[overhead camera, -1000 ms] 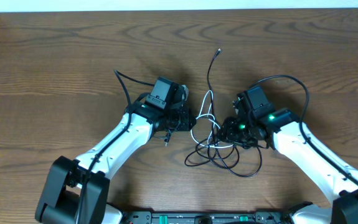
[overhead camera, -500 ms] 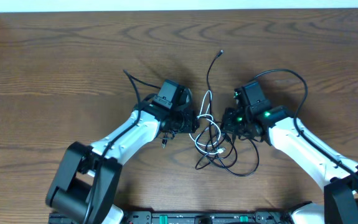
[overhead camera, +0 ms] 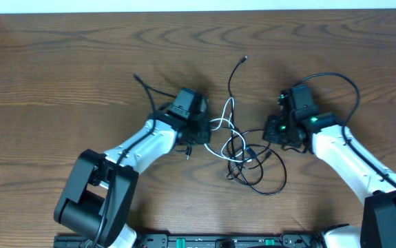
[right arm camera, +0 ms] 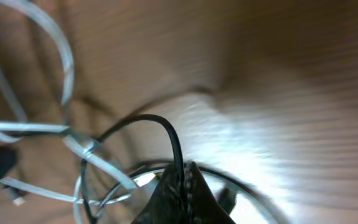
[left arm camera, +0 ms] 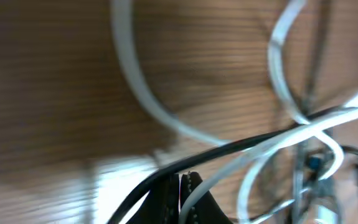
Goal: Untangle cables
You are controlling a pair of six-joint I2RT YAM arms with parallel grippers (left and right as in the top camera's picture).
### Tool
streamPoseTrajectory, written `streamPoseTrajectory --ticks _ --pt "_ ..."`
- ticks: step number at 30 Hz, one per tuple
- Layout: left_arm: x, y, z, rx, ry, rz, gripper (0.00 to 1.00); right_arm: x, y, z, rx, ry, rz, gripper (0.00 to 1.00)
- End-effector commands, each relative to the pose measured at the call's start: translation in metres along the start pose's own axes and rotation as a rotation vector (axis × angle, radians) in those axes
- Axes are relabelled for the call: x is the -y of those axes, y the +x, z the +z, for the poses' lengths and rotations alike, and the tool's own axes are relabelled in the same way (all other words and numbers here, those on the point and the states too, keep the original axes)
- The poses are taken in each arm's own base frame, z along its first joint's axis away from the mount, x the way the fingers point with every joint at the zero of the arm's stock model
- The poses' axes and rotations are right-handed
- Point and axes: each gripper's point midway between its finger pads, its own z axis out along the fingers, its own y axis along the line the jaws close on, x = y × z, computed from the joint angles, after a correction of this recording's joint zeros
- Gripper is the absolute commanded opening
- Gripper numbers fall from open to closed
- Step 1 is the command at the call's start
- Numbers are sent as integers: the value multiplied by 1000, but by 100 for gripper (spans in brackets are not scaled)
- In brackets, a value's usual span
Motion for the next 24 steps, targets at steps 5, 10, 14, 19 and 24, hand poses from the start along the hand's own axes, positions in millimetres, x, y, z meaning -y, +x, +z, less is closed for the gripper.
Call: streamPoseTrajectory --ticks 5,10,14,19,24 --pt "-77 -47 -61 173 -94 -159 7 77 -46 -18 127 173 54 1" --pt "-112 -80 -125 375 -90 -262 7 110 -60 -28 163 199 156 1" --pt "-141 -94 -178 538 -97 -380 7 138 -70 -37 200 215 241 1" --pt "-153 -96 -201 607 -88 -459 8 158 -74 -44 221 229 300 1" --pt "-122 -100 -199 571 103 -460 7 151 -75 -44 206 133 321 1"
